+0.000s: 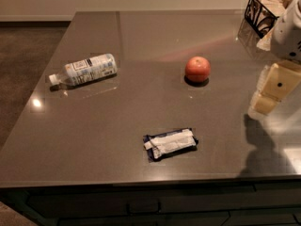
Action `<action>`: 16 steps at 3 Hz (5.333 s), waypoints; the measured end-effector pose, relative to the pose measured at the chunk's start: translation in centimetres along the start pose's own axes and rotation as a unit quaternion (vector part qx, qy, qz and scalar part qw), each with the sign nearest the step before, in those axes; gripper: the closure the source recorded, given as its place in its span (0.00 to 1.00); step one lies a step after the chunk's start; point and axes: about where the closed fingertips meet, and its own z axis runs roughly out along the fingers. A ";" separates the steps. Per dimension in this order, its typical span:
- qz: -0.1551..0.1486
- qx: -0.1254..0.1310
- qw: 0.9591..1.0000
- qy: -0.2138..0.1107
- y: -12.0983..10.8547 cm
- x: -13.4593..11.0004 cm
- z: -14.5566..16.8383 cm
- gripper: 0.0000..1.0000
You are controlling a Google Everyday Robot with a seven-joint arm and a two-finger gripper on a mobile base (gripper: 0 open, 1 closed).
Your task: Move apple near rxbar blueberry
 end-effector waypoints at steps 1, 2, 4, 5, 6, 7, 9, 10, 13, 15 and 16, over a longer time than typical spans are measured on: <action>0.069 0.007 0.998 -0.009 -3.5 -0.5 1.7 0.00; 0.143 0.021 0.989 -0.029 -7.4 -0.7 3.2 0.00; 0.257 0.045 0.960 -0.100 -13.9 -1.6 7.1 0.00; 0.268 0.038 0.954 -0.131 -14.9 -4.0 10.2 0.00; 0.267 0.026 0.953 -0.138 -15.1 -5.8 12.9 0.00; 0.262 0.012 0.956 -0.131 -14.7 -6.9 14.9 0.00; 0.242 -0.009 0.963 -0.121 -13.6 -9.2 17.2 0.16; 0.233 -0.019 0.964 -0.124 -13.2 -10.2 17.4 0.39; 0.121 -0.074 0.979 -0.144 -7.2 -11.1 12.4 1.00; 0.037 -0.137 0.980 -0.137 -1.5 -12.1 12.3 1.00; -0.012 -0.159 0.977 -0.139 1.5 -12.9 12.4 1.00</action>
Offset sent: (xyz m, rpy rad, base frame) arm 0.1264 -0.0314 -0.0175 0.2076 -0.0437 -0.4416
